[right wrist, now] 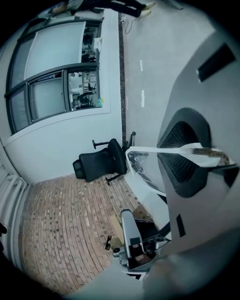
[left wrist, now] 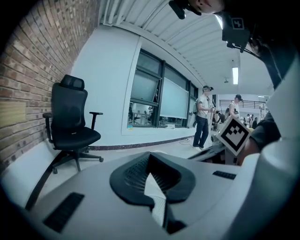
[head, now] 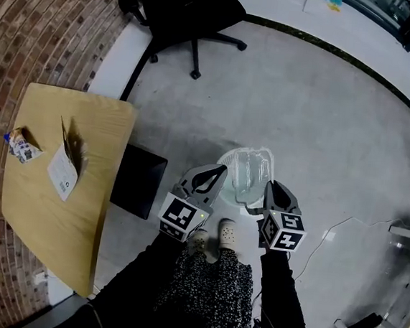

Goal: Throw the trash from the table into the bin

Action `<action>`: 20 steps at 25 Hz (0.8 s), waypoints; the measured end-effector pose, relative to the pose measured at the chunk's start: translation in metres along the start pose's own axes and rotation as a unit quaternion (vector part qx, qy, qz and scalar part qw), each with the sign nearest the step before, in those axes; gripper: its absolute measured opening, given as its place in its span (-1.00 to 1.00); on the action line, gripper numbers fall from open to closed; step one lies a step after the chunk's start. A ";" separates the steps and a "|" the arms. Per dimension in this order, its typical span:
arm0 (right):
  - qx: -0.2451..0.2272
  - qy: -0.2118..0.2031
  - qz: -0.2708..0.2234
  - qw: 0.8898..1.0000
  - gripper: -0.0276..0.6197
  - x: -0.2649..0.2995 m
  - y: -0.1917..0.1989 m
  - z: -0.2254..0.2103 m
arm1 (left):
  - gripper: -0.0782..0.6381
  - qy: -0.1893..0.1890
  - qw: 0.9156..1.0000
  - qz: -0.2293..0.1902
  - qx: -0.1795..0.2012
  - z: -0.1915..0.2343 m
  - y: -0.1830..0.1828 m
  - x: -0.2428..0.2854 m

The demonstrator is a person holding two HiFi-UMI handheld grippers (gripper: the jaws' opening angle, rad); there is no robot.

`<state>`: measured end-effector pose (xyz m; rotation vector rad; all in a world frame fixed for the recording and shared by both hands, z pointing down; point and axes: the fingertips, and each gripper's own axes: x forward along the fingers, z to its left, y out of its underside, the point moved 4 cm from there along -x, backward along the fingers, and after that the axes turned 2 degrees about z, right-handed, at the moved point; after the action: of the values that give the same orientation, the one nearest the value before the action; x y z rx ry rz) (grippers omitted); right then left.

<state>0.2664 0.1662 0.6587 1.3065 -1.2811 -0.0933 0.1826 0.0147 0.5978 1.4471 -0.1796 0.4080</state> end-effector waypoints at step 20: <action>0.022 0.042 0.061 0.997 -0.80 0.079 0.087 -0.045 | -0.76 0.015 0.998 0.053 -0.035 0.003 0.096 0.070</action>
<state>0.2785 0.1728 0.7833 1.2524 -1.2951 0.0751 0.2111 0.0296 0.7117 1.3649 -0.2453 0.5050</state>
